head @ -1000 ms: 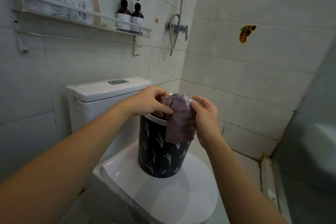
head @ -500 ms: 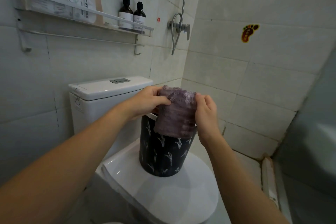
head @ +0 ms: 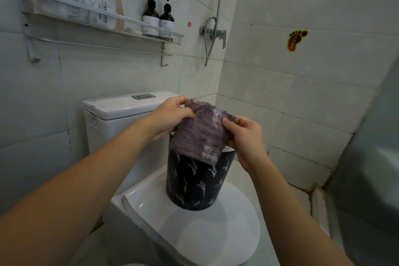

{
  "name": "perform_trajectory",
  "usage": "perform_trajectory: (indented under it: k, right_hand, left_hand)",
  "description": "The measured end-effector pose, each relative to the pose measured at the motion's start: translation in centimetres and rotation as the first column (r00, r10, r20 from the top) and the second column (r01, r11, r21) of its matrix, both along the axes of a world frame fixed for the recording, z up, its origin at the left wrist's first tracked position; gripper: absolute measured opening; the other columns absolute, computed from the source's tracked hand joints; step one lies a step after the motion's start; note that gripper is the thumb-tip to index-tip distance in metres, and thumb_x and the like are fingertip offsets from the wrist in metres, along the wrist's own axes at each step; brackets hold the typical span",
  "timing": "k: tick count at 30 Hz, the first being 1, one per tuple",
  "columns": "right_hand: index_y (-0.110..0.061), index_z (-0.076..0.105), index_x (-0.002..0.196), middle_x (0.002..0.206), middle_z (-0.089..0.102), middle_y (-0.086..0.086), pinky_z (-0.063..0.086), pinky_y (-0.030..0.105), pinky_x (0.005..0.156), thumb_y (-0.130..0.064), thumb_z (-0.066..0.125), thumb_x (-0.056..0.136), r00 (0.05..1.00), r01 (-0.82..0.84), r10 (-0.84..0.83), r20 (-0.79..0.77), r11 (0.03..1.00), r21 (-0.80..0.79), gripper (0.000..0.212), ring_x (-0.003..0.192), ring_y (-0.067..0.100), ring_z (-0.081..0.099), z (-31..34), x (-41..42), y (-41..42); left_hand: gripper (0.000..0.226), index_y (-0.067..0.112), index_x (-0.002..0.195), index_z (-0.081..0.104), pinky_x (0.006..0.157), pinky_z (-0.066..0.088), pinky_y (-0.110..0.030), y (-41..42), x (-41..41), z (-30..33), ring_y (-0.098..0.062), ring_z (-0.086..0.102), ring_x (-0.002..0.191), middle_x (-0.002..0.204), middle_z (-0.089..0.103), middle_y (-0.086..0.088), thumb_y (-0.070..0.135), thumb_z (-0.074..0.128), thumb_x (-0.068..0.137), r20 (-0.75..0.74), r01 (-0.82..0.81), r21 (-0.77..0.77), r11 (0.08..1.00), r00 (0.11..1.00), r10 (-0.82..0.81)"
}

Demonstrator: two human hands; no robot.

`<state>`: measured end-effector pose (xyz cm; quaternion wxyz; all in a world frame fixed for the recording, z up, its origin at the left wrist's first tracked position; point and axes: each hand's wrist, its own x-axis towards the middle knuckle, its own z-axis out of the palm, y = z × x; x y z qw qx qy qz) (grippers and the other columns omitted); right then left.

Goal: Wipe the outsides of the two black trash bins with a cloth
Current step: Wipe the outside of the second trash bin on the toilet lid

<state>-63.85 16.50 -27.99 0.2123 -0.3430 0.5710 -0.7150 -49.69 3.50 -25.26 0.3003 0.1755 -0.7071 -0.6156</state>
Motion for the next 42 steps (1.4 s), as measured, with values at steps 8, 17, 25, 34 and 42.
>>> perform_trajectory:
  k: [8, 17, 25, 34, 42]
  right_hand:
    - [-0.018, 0.07, 0.084, 0.082, 0.074, 0.004, 0.06, 0.048, 0.079, -0.012, 0.057, 0.099, 0.938, 0.235, -0.207, -0.279, 0.969, 0.073, 0.021, 0.081, 0.024, 0.071, 0.3, 0.6, -0.9]
    - [-0.018, 0.055, 0.073, 0.067, 0.059, -0.005, 0.041, 0.03, 0.058, -0.021, 0.067, 0.087, 0.76, 0.506, -0.45, -0.469, 0.862, -0.008, 0.019, 0.061, 0.012, 0.051, 0.4, 2.8, -1.2]
    - [-0.027, 0.063, 0.081, 0.077, 0.067, -0.012, 0.051, 0.019, 0.065, -0.022, 0.077, 0.084, 0.855, 0.362, -0.361, -0.372, 0.929, -0.069, 0.015, 0.07, 0.001, 0.062, 0.5, 4.6, -0.3]
    - [-0.018, 0.048, 0.081, 0.077, 0.054, -0.005, 0.04, 0.018, 0.059, -0.001, 0.058, 0.084, 0.798, 0.442, -0.392, -0.457, 0.897, 0.003, 0.021, 0.07, 0.012, 0.049, 0.6, 3.2, -0.2]
    - [-0.016, 0.073, 0.097, 0.099, 0.061, -0.001, 0.041, 0.021, 0.076, -0.009, 0.061, 0.09, 0.65, 0.51, -0.434, -0.623, 0.858, -0.066, 0.015, 0.087, 0.014, 0.056, -0.3, 3.6, -1.2]
  left_hand:
    - [0.012, 0.015, 0.084, 0.063, 0.045, 0.048, -0.021, -0.3, 0.3, -0.3, -0.008, 0.066, 0.058, 0.075, 0.069, -0.001, 0.009, 0.066, 0.094, 0.04, -0.117, -0.103, 0.988, 0.992, 0.122]
    - [0.017, 0.026, 0.068, 0.066, 0.06, 0.042, -0.017, 1.6, -1.4, -0.8, -0.001, 0.059, 0.067, 0.066, 0.064, 0.012, 0.027, 0.078, 0.08, -0.155, -0.516, -0.465, 0.72, 0.848, 0.507]
    - [0.015, 0.031, 0.071, 0.063, 0.067, 0.047, -0.028, 2.8, -1.6, -0.5, -0.014, 0.063, 0.074, 0.069, 0.064, 0.013, 0.028, 0.073, 0.082, -0.189, -0.538, -0.509, 0.672, 0.832, 0.522]
    - [0.008, 0.017, 0.077, 0.073, 0.078, 0.059, -0.045, 1.0, -1.0, -1.3, -0.023, 0.07, 0.077, 0.076, 0.073, -0.002, 0.017, 0.075, 0.085, -0.111, -0.424, -0.35, 0.836, 0.904, 0.412]
    - [0.021, 0.024, 0.07, 0.065, 0.064, 0.047, -0.019, 2.8, -1.9, -1.2, 0.0, 0.057, 0.061, 0.066, 0.065, 0.01, 0.028, 0.086, 0.074, -0.168, -0.441, -0.435, 0.785, 0.896, 0.41]
